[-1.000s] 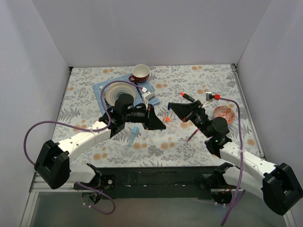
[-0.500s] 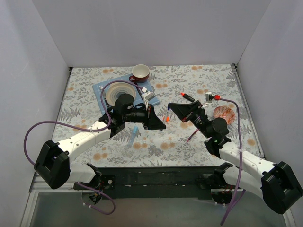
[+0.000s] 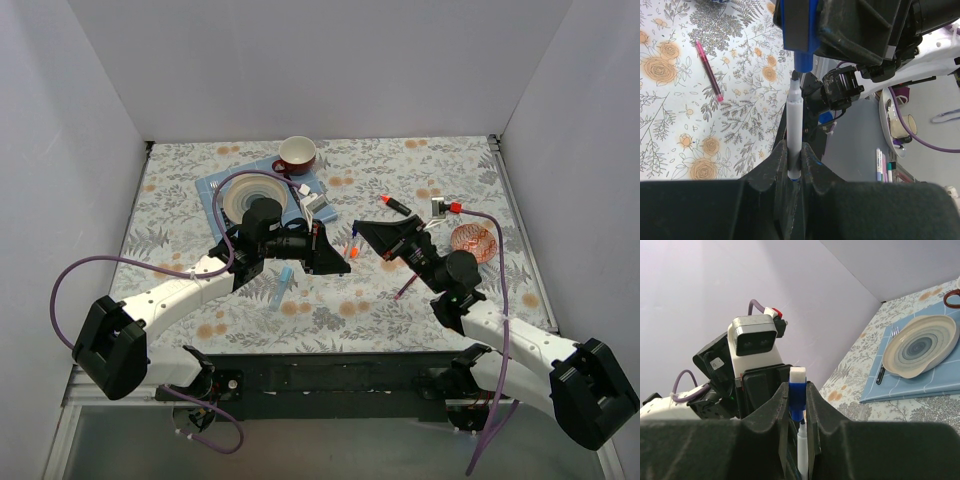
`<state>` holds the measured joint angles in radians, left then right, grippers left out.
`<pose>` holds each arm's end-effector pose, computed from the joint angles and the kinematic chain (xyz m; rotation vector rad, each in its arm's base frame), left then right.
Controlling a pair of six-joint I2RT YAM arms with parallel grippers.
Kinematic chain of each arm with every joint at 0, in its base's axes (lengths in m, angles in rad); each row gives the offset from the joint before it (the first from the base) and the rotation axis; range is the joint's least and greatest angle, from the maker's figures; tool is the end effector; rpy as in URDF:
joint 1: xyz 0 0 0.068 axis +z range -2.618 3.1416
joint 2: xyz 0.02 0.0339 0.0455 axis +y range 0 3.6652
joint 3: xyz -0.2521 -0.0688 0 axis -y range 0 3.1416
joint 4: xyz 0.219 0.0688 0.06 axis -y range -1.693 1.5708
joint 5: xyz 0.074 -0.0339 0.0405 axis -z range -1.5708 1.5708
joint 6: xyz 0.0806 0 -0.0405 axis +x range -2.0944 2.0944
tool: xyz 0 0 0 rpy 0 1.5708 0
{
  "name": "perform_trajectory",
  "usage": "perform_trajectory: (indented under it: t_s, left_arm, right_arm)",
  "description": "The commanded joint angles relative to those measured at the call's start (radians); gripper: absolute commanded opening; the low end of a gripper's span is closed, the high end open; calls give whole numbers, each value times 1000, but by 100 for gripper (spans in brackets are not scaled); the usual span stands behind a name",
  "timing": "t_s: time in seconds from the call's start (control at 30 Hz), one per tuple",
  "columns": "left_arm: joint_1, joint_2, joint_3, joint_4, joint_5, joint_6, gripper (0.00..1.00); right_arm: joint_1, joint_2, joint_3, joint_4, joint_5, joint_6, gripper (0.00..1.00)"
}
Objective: Insert the pens into the pen caps
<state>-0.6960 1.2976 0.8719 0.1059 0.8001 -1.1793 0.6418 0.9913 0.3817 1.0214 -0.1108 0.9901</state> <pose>0.1930 -0.2366 0.2795 0.1290 2.3532 -1.8763 0.1846 0.1491 0.3099 0.1162 1.2934 1.4894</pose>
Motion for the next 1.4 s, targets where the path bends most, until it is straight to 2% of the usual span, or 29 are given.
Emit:
perform_trajectory:
  t_s: [0.0, 0.77, 1.1, 1.37]
  left_arm:
    - [-2, -38, -10, 17, -4, 7, 0]
    - [-3, -50, -16, 23, -29, 7, 0]
    - [-2, -50, -17, 25, -22, 6, 0]
    - [-2, -61, -19, 23, -27, 9, 0]
  right_arm:
    - [4, -2, -7, 68, 7, -8, 1]
    - [29, -2, -46, 54, 33, -14, 1]
    - [29, 4, 54, 2, 19, -19, 1]
    - [29, -11, 51, -21, 39, -42, 1]
